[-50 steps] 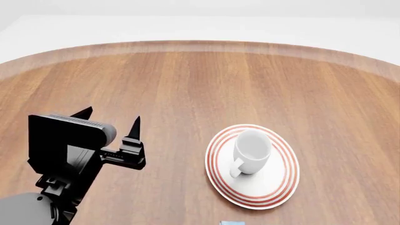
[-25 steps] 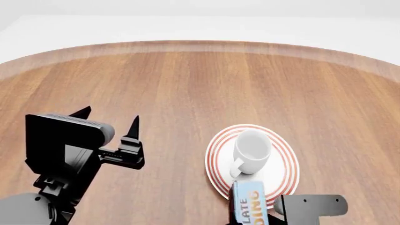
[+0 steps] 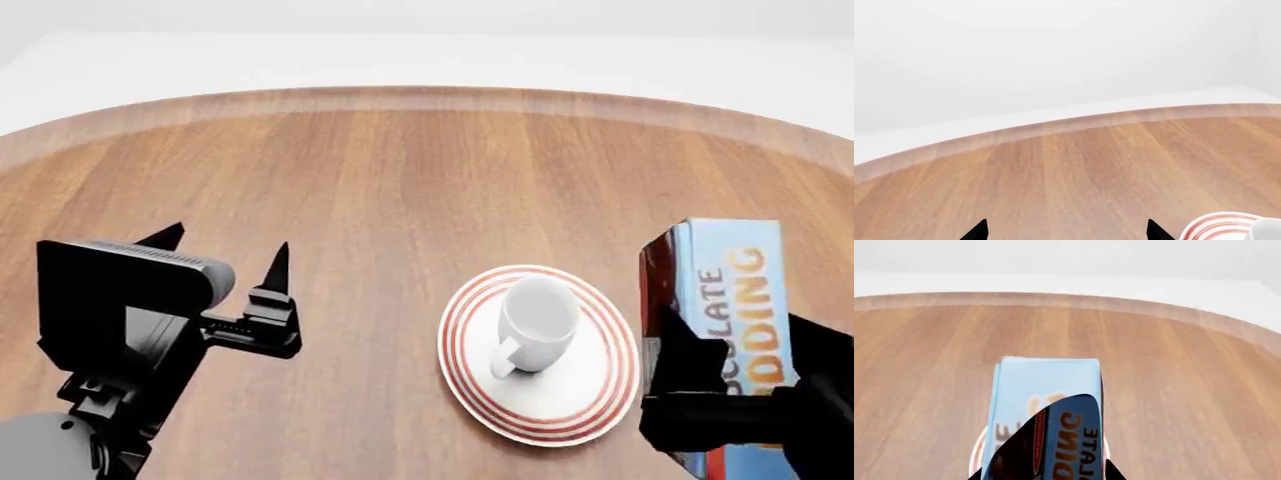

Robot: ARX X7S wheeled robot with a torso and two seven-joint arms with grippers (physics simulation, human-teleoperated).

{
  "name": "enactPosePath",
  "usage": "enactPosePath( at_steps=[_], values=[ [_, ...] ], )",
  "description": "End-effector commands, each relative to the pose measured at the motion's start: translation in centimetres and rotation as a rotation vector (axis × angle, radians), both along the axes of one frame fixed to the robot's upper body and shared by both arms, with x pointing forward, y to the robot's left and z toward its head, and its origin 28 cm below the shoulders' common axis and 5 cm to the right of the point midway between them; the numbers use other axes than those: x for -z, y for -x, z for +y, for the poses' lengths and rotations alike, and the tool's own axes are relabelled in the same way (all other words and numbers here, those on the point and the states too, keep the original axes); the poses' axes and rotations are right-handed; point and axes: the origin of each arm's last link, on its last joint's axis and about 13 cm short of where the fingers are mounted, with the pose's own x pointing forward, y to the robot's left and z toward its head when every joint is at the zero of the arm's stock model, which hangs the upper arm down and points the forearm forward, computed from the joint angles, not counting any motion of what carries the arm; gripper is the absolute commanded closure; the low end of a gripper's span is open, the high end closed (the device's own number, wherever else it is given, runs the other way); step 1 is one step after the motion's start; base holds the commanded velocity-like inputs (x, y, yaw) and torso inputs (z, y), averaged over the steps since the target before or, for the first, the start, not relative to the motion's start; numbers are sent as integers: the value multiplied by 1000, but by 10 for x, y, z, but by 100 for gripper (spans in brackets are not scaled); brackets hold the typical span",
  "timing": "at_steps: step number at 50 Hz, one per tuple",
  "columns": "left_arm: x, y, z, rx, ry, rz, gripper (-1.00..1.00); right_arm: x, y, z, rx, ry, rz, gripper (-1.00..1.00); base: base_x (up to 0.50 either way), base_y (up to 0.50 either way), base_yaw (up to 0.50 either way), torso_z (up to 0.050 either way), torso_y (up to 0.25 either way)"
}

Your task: Pick up the white mug and put it on the plate, and put the chocolate pudding to the right of the plate.

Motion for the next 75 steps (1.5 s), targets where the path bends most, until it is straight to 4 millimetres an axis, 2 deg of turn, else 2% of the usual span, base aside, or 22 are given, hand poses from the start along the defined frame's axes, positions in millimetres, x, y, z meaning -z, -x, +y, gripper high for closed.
enactPosePath(
  at_steps=[1, 5, 8, 12, 13, 23, 27, 28, 31, 33, 34, 37, 42, 45, 52, 57, 63, 68, 75],
  values=[
    [-5, -2, -4, 32, 10, -38, -100, -38, 10, -26, 163, 169, -326, 100, 0, 0, 0, 0, 0],
    [-4, -3, -5, 36, 10, -37, -100, -48, 3, -36, 236, 263, -460, 100, 0, 0, 1, 0, 0],
    [-4, -3, -5, 37, 11, -37, -100, -67, -1, -46, 240, 253, -593, 100, 0, 0, 0, 0, 0],
    [-5, -3, -6, 42, 10, -40, -100, -80, -11, -54, 227, 324, -680, 100, 0, 0, 0, 0, 0],
    [-5, -3, -6, 44, 10, -40, -100, -81, -13, -56, 266, 339, -671, 100, 0, 0, 0, 0, 0],
    [-5, -5, -9, 51, 4, -36, -100, -101, -60, -72, 166, 268, -617, 100, 0, 0, 0, 0, 0],
    [-5, -5, -9, 53, 6, -35, -100, -111, -85, -83, 162, 290, -588, 100, 0, 0, 0, 0, 0],
    [-5, -5, -9, 53, 6, -35, -100, -111, -85, -83, 162, 290, -588, 100, 0, 0, 0, 0, 0],
    [-6, -5, -10, 60, 11, -42, -100, -116, -107, -89, 158, 338, -548, 100, 0, 0, 0, 0, 0],
    [-7, -4, -10, 61, 11, -45, -100, -119, -121, -91, 129, 272, -508, 100, 0, 0, 0, 0, 0],
    [-7, -4, -10, 61, 11, -45, -100, -119, -121, -91, 129, 272, -508, 100, 0, 0, 0, 0, 0],
    [-8, -5, -11, 65, 10, -47, -100, -115, -146, -96, 91, 358, -412, 100, 0, 0, 0, 0, 0],
    [-8, -6, -12, 66, 8, -43, -100, -114, -167, -102, 66, 417, -329, 100, 0, 0, 0, 0, 0],
    [-10, -5, -13, 69, 6, -45, -100, -121, -175, -105, 54, 366, -309, 100, 0, 0, 0, 0, 0],
    [-10, -7, -13, 72, 1, -43, -100, -124, -191, -112, 33, 387, -224, 100, 0, 0, 0, 0, 0],
    [-8, -7, -15, 76, 0, -41, -100, -128, -196, -118, 49, 304, -188, 100, 0, 0, 0, 0, 0],
    [-9, -8, -14, 77, -2, -39, -100, -116, -202, -121, -5, 309, -118, 100, 0, 0, 0, 0, 0],
    [-8, -7, -16, 81, -1, -39, -100, -107, -212, -129, 114, 284, -93, 100, 0, 0, 0, 0, 0],
    [-6, -8, -17, 87, -2, -34, -100, -82, -222, -132, 120, 363, -34, 100, 0, 0, 0, 0, 0]
  ],
)
